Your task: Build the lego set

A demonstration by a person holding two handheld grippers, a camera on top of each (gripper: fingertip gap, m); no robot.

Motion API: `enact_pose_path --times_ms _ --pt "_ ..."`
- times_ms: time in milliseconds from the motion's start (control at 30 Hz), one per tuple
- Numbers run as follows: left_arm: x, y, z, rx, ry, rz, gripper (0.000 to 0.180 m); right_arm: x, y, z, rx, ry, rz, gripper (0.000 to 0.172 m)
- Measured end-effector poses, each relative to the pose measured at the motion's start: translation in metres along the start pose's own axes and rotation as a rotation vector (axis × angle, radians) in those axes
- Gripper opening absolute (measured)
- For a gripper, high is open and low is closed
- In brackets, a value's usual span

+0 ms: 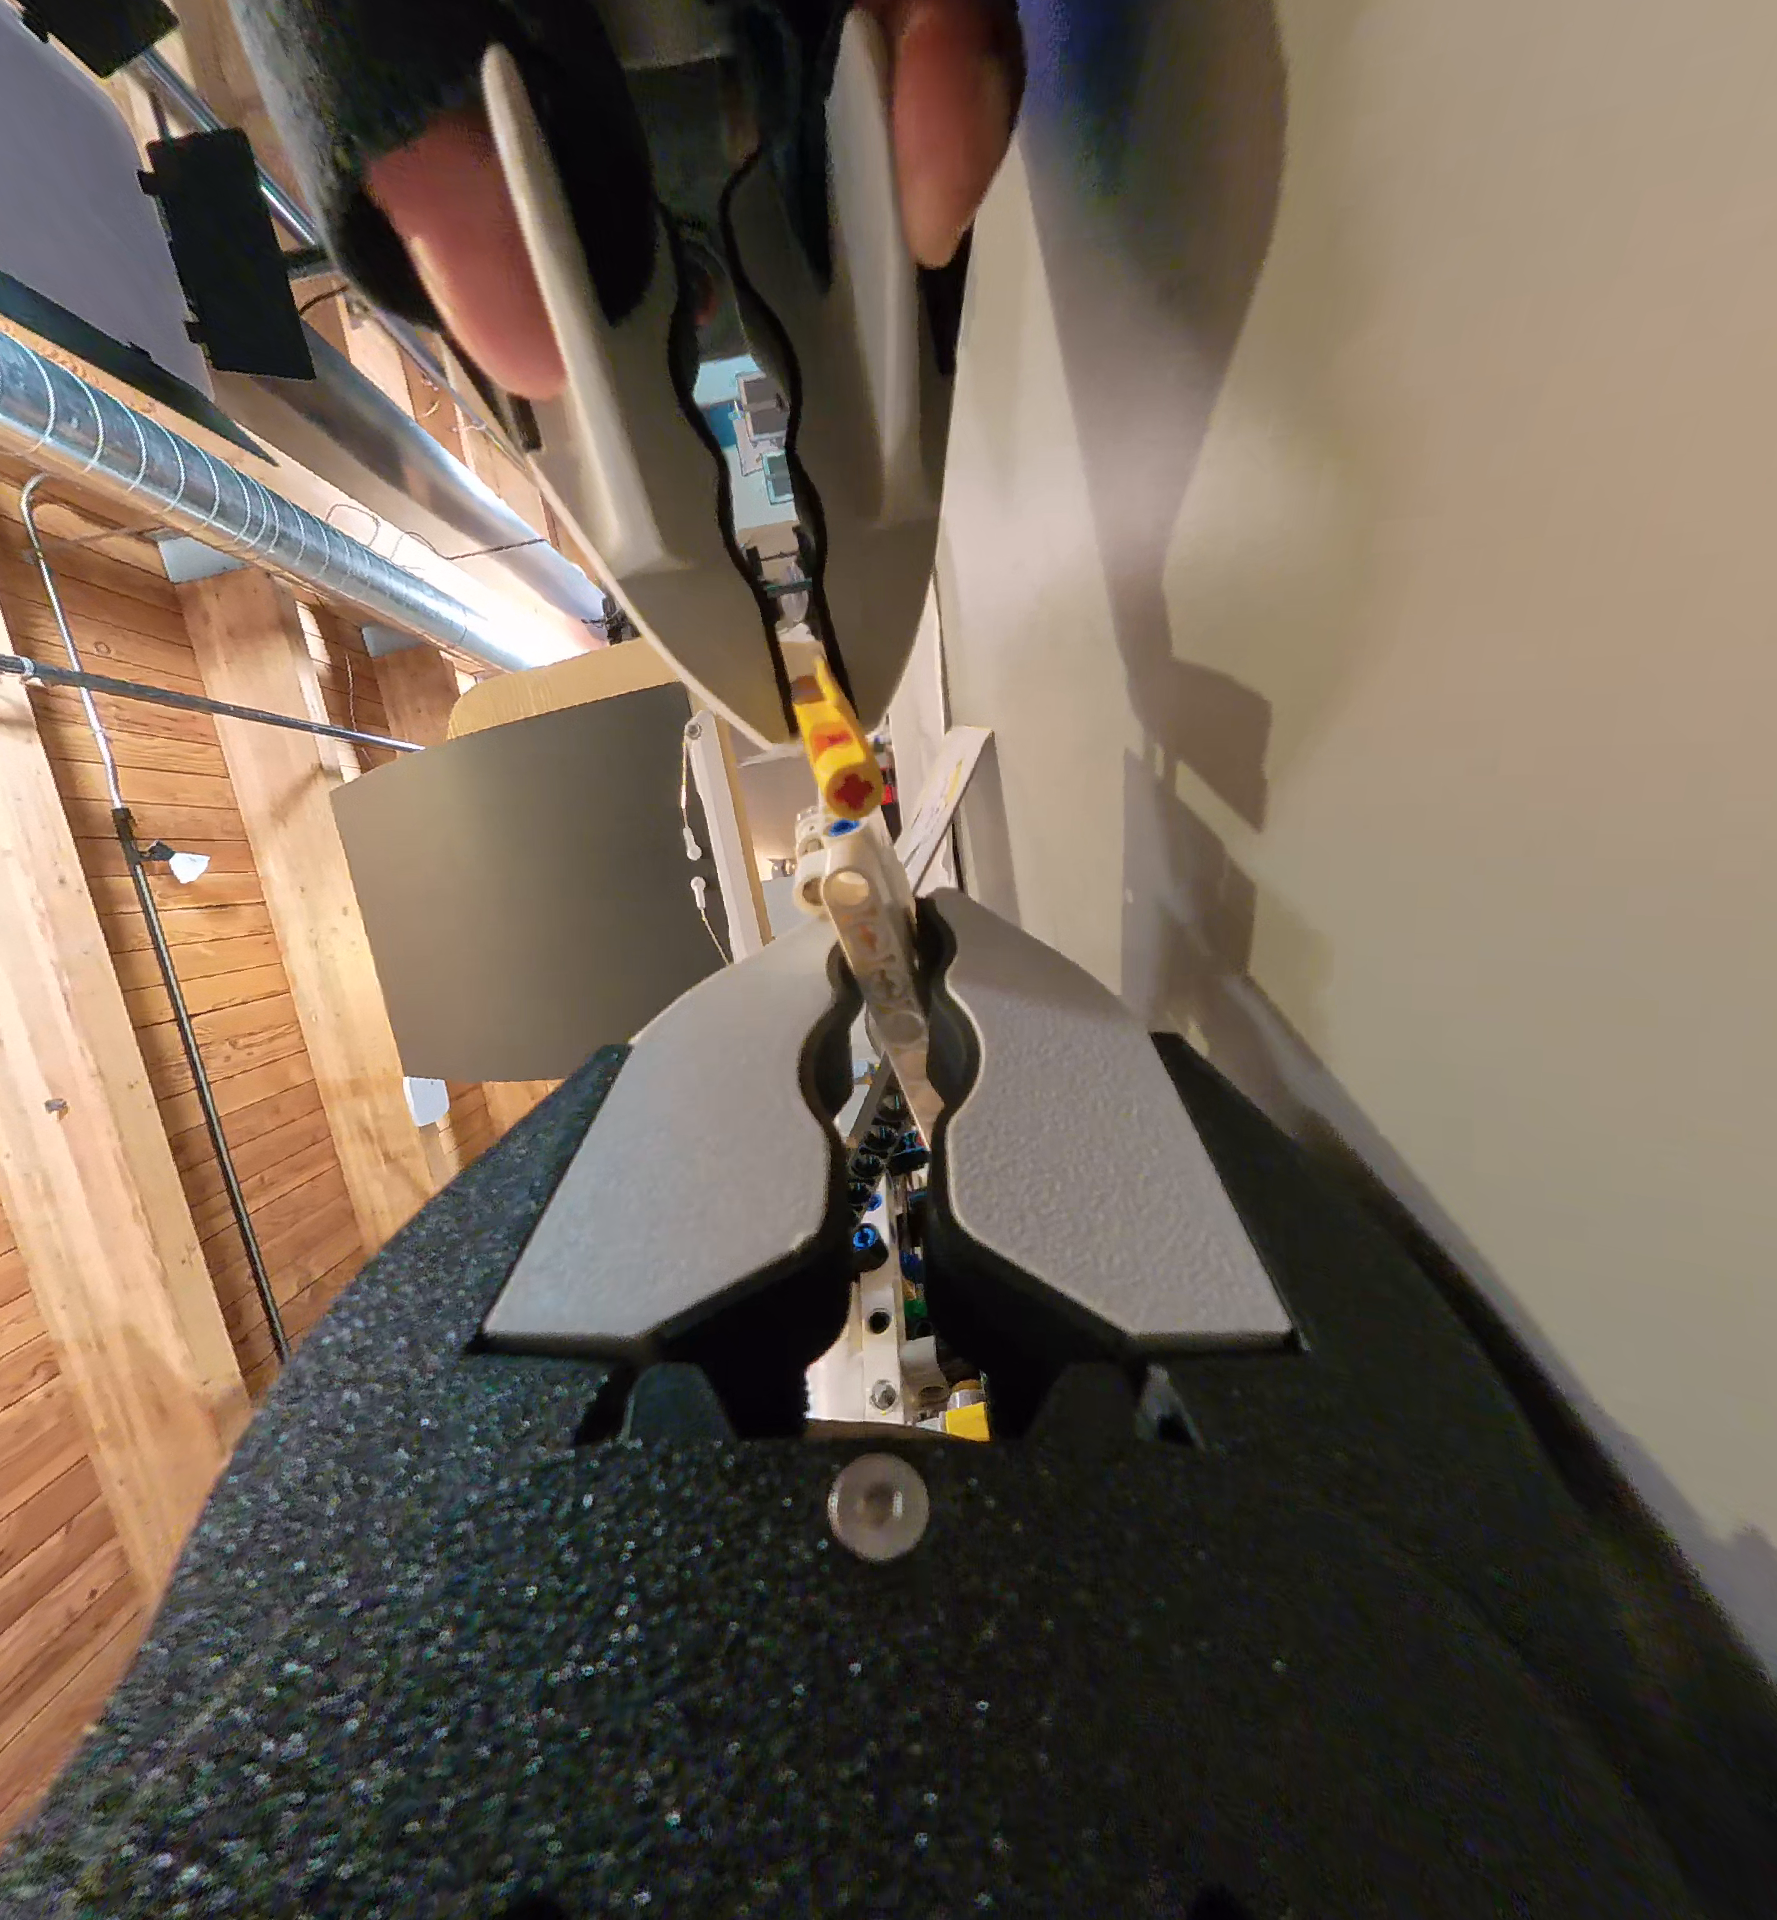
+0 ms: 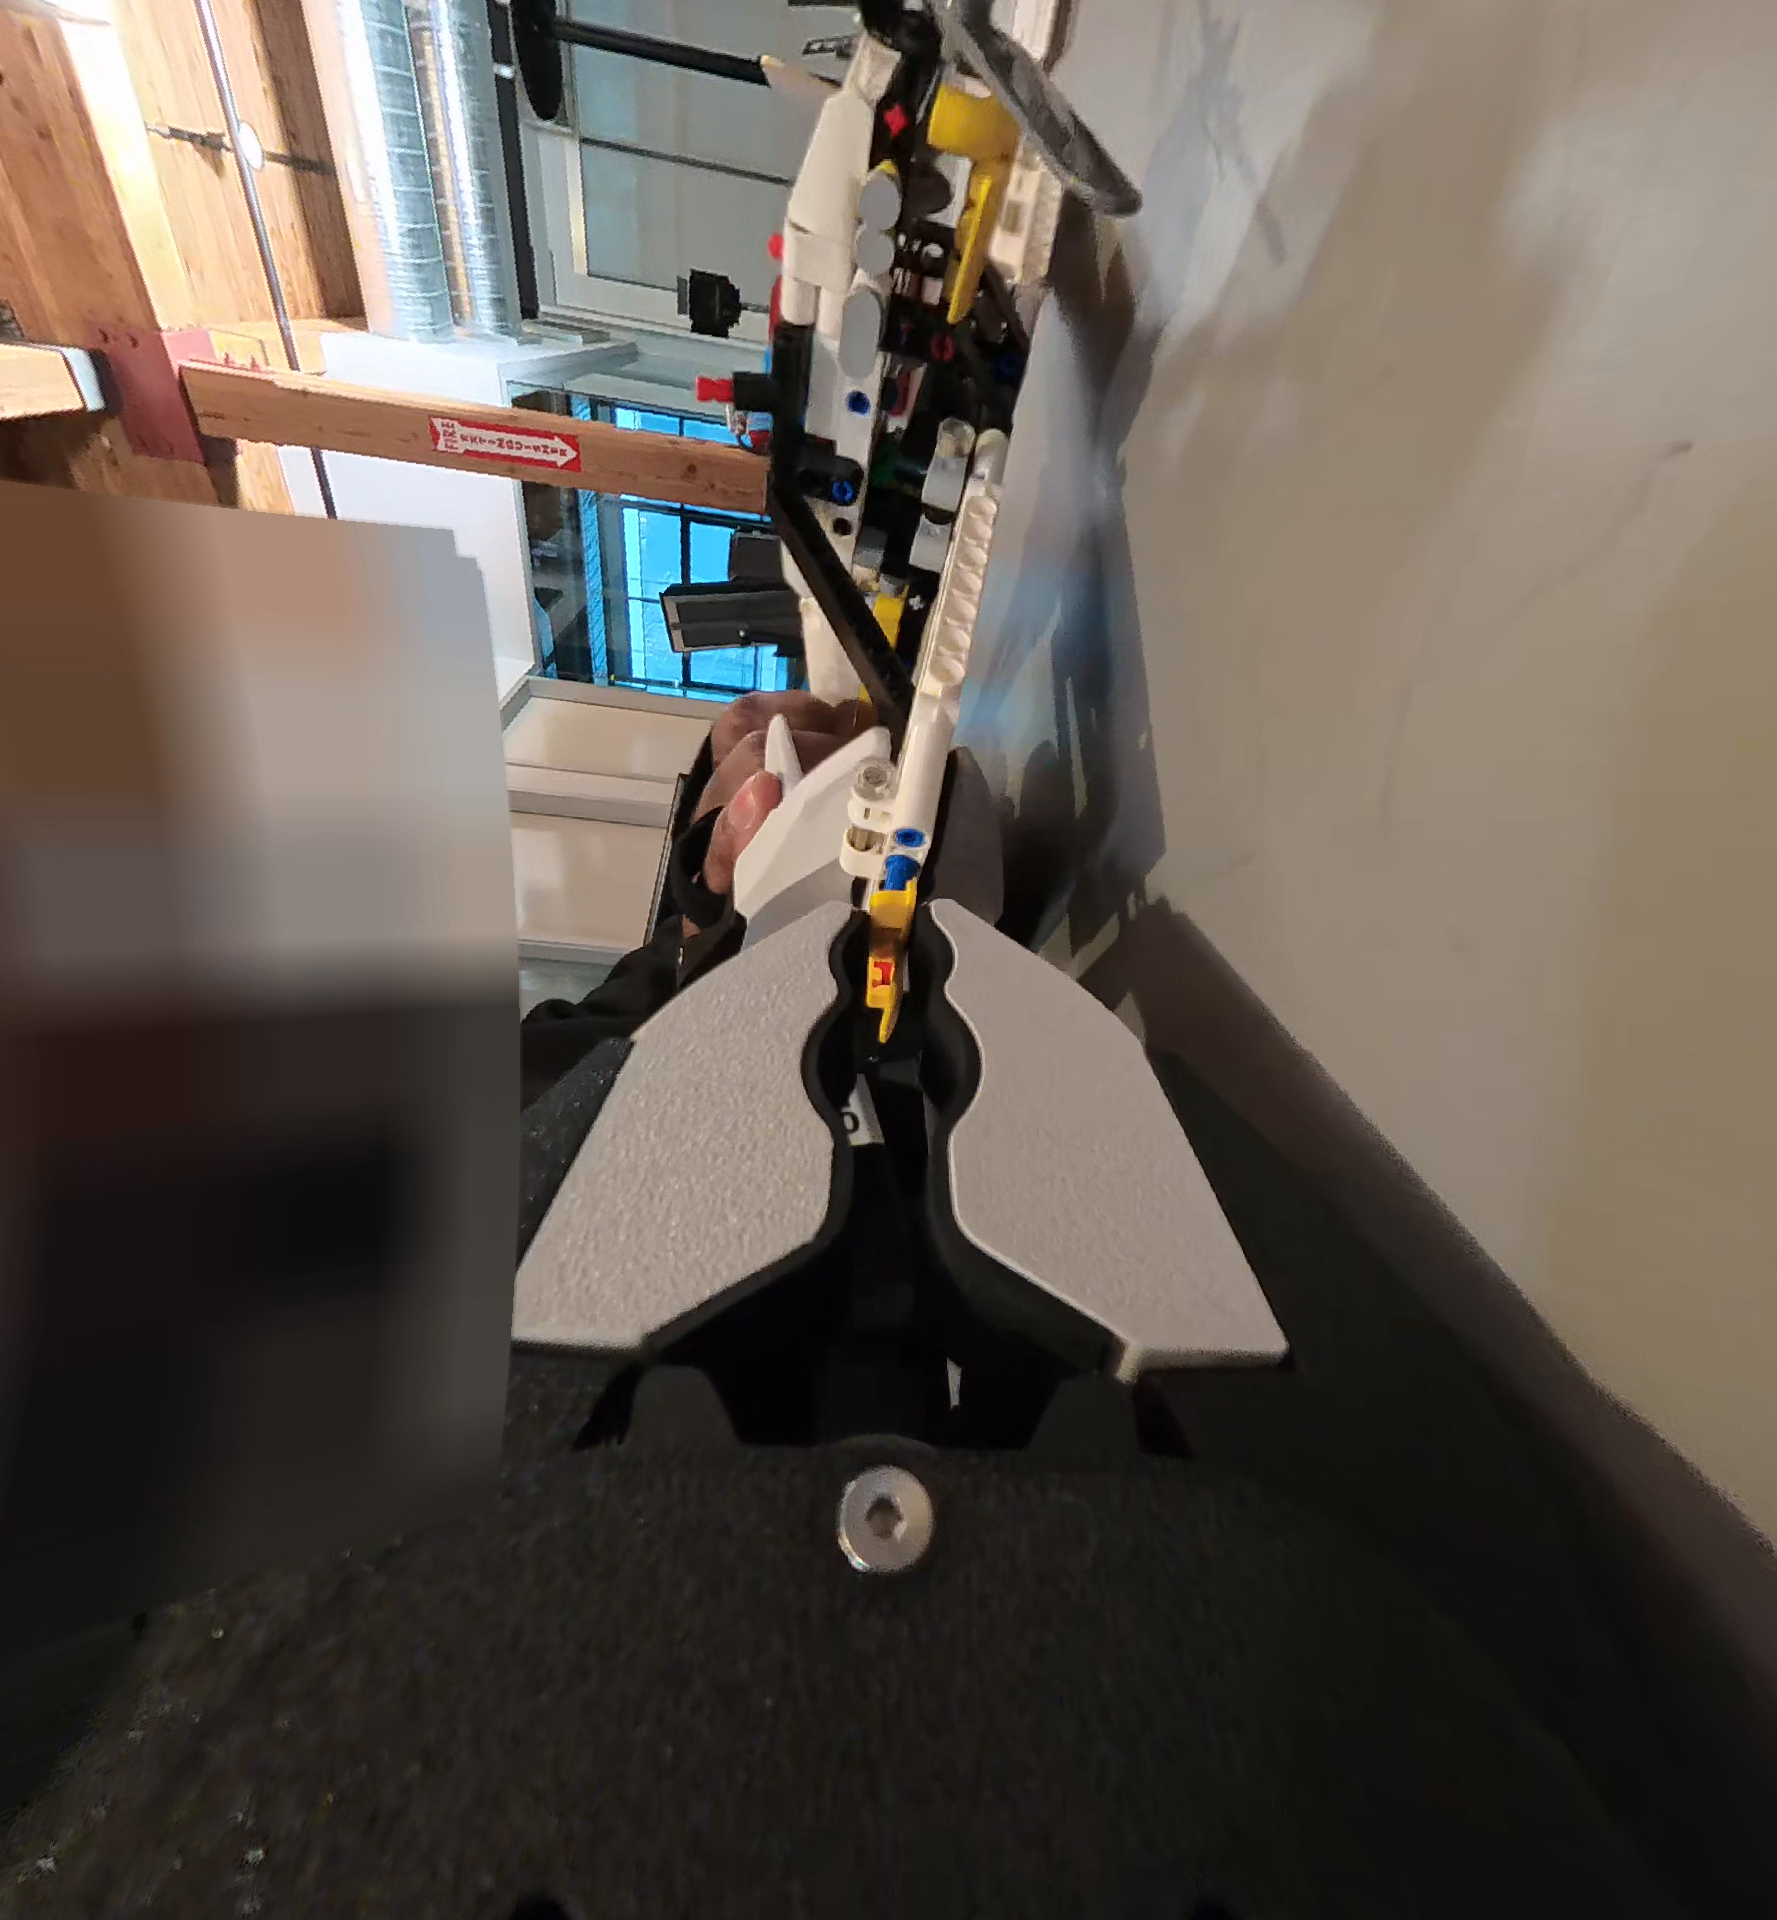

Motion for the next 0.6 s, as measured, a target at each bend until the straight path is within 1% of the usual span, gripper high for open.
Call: enact_pose_path --times_ms 233,433,600 --pt "0.0002 0.0045 0.0005 0.012 -0.036 0.038 0.006 0.0013 -0.0003 -0.0016 0.001 0.038 -0.084 0.006" --pt "0.0016 0.0062 0.0053 0.027 -0.104 0.054 0.006 0.0031 -0.0017 0.0021 -0.02 0.01 -0.173 0.006" --pt "0.0002 0.0047 0.0058 0.012 -0.115 0.057 0.005 0.0073 -0.0036 0.0039 -0.038 0.004 -0.213 0.006"
Point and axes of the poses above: each gripper's, where its closed fingertips meet, y back along the fingers, x out of its top, z = x × y across the jaws, the point moved 10 cm from there along y, back along the fingers, and after that the axes turned 5 degrees about -x, right-handed, at the moved point
